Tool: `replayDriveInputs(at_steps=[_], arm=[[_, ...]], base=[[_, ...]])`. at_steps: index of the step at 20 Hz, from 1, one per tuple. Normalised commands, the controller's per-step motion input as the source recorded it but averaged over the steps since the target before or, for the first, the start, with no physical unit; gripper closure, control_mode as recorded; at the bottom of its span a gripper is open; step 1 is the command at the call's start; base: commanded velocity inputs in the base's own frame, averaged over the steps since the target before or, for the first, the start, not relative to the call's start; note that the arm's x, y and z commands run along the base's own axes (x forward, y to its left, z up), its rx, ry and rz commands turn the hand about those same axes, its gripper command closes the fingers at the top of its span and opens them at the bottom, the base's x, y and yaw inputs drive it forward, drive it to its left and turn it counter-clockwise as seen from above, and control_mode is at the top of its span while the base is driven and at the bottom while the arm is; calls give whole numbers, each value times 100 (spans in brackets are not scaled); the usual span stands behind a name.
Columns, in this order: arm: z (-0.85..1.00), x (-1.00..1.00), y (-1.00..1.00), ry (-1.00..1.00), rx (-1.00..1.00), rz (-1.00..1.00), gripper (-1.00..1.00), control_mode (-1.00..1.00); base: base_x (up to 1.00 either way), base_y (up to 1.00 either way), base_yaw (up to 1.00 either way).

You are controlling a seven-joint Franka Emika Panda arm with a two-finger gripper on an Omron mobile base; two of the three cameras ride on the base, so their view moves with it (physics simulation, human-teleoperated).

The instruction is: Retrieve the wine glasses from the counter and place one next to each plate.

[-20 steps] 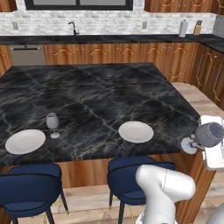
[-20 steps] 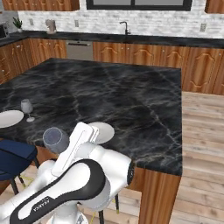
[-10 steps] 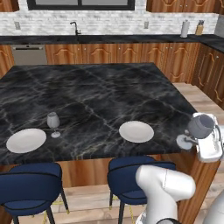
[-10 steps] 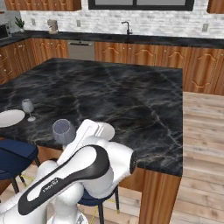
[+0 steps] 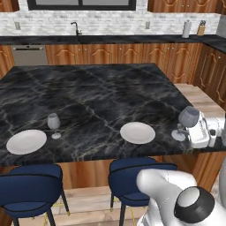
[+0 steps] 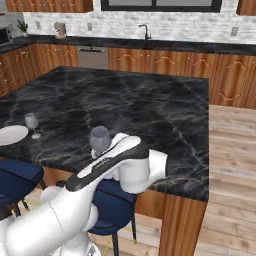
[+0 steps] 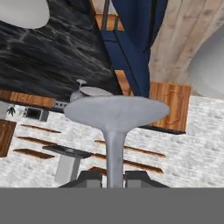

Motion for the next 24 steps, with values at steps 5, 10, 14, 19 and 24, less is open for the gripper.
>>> replayDriveInputs(at_steps=[5,10,14,19,24], arm=[[-32,95,-35,2,0,6,100,-100],[-37,93,-15,0,-7,-2,100,-100],[-44,85,-3,2,-12,-10,100,-100],[-32,69,-13,12,-6,-6,100,-100],[-27,31,-24,13,0,0,100,-100]], base=[[0,0,0],[0,0,0],[0,0,0],[0,0,0],[0,0,0]])
